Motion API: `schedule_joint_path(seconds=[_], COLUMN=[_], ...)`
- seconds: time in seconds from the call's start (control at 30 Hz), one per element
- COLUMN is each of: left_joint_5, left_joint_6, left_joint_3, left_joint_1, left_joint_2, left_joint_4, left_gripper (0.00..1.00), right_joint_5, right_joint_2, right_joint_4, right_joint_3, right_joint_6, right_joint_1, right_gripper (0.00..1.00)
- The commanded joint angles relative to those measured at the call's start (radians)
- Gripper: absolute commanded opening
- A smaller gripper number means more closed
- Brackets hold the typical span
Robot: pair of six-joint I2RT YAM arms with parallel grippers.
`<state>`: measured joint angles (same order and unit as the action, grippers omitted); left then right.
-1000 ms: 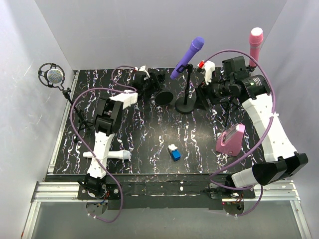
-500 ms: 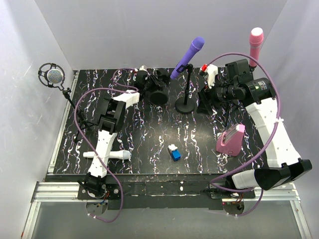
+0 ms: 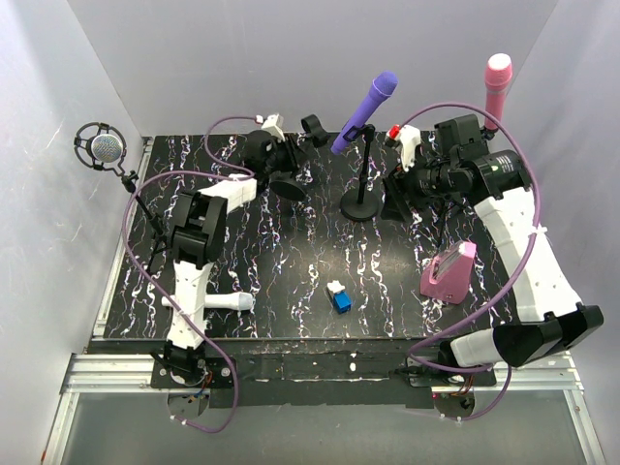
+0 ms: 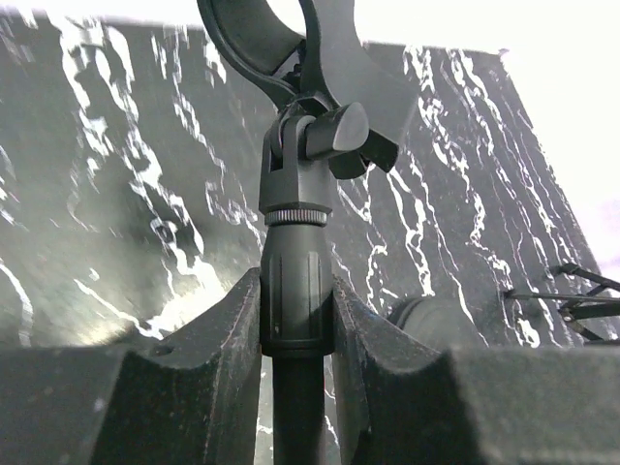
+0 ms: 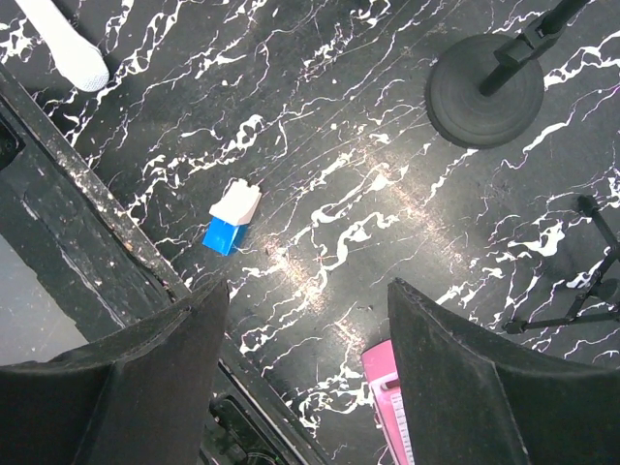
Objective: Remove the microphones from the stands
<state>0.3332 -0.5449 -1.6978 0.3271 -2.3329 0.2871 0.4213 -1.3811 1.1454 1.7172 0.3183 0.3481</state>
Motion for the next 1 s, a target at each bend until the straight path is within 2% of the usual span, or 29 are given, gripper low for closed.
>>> schedule_joint_path(seconds=[0.0,0.13,0.27,0.43,0.57,0.7,0.87,0.97], left_joint_5=[-0.046,-0.160,-0.246,-0.371,-0.437,-0.474,-0.565,-0.569], left_joint_6=[0.242,0.324,0.402,0.600,0.681,0.672,0.625,0.640], left_joint_3=[0.049,0.082,0.035,0.041,0.073,0.194,0.332,0.452], left_joint_1=[-0.016,-0.008,0.000,0.023,0.023,0.023,0.026,0.026], left_joint_2=[0.176,0.159,0.090,0.049,0.040,0.052,0.084,0.092], left_joint_4=[0.202,0.294,0.379,0.538,0.645,0.803,0.869,1.019], left_gripper=[0.00,0.00,0.00,0.00,0.00,0.00,0.00,0.00], right_joint_5=[0.017,0.014,-0.018,-0.016,-0.019,-0.022,-0.023,-0.033], right_joint_2=[-0.016,-0.030,-0.035,-0.061,-0.102,-0.119,-0.130,-0.156], right_joint_4=[-0.018,0.020,0.027,-0.028,-0.047,-0.059,-0.091,-0.104], right_joint_3=[0.044,0.071,0.082,0.154,0.217,0.231,0.206,0.242], right_joint_6=[0.013,0.033,0.067,0.077,0.071,0.070,0.062,0.061], right_joint_1=[-0.001,0.006,0.022,0.055,0.091,0.112,0.138,0.170], right_gripper=[0.73,0.73,0.72,0.72,0.71,0.71,0.70,0.70])
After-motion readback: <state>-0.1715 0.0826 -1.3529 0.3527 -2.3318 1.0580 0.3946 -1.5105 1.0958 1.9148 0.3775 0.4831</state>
